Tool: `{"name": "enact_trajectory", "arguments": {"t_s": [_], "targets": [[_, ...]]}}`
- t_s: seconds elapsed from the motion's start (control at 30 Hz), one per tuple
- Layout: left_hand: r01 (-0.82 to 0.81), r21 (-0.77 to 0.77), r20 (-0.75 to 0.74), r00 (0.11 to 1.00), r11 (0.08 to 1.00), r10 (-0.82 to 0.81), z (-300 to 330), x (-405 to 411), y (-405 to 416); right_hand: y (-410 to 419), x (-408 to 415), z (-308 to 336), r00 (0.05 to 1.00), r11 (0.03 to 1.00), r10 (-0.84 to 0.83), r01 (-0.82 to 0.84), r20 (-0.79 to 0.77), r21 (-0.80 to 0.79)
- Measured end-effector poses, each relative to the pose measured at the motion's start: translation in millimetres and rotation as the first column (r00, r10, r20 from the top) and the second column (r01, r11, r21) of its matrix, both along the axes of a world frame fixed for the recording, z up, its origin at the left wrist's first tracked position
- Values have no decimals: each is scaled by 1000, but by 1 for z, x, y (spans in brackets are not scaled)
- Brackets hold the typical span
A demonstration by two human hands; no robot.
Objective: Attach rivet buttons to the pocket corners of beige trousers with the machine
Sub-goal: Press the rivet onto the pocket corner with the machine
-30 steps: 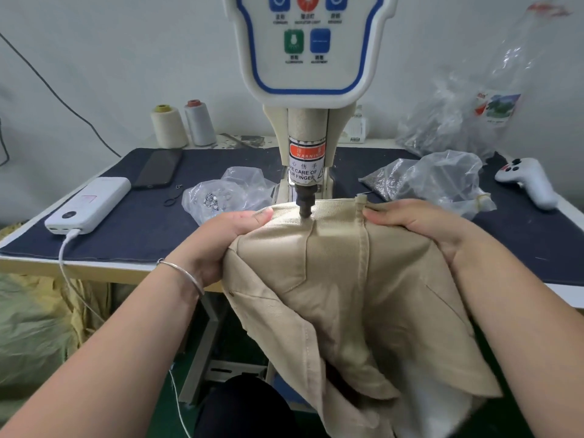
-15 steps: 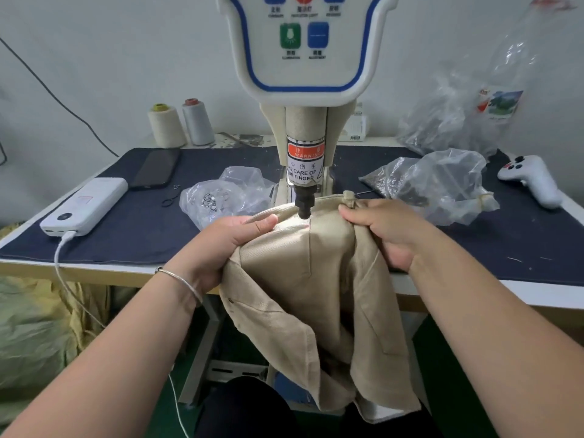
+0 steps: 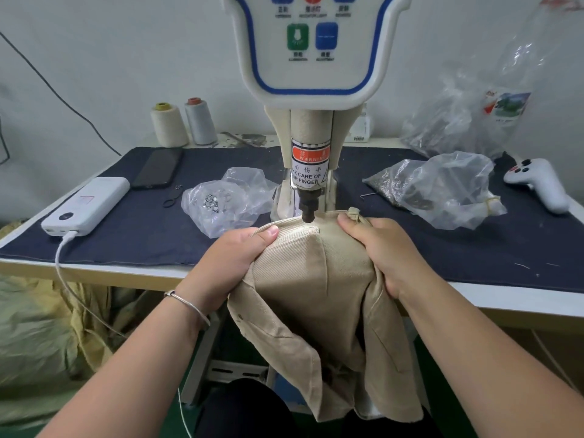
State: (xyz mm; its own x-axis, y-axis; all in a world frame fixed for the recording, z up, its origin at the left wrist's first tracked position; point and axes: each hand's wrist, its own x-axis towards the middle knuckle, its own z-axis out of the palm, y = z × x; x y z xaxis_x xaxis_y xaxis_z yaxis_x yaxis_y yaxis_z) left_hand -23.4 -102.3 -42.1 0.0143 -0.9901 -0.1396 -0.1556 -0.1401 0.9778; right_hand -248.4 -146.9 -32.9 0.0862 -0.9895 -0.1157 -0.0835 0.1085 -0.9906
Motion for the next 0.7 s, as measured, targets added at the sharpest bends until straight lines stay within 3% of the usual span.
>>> {"name": "enact_trajectory", "arguments": {"t_s": [0.23, 0.7], "targets": [[-4, 1, -13, 1000, 1000, 4, 4, -1, 2, -2, 5, 0, 998, 1000, -27, 26, -65, -13], [-12, -70, 170, 985, 997, 23, 5, -7, 2, 1, 5, -6, 988, 990, -110, 99, -108, -105]]}}
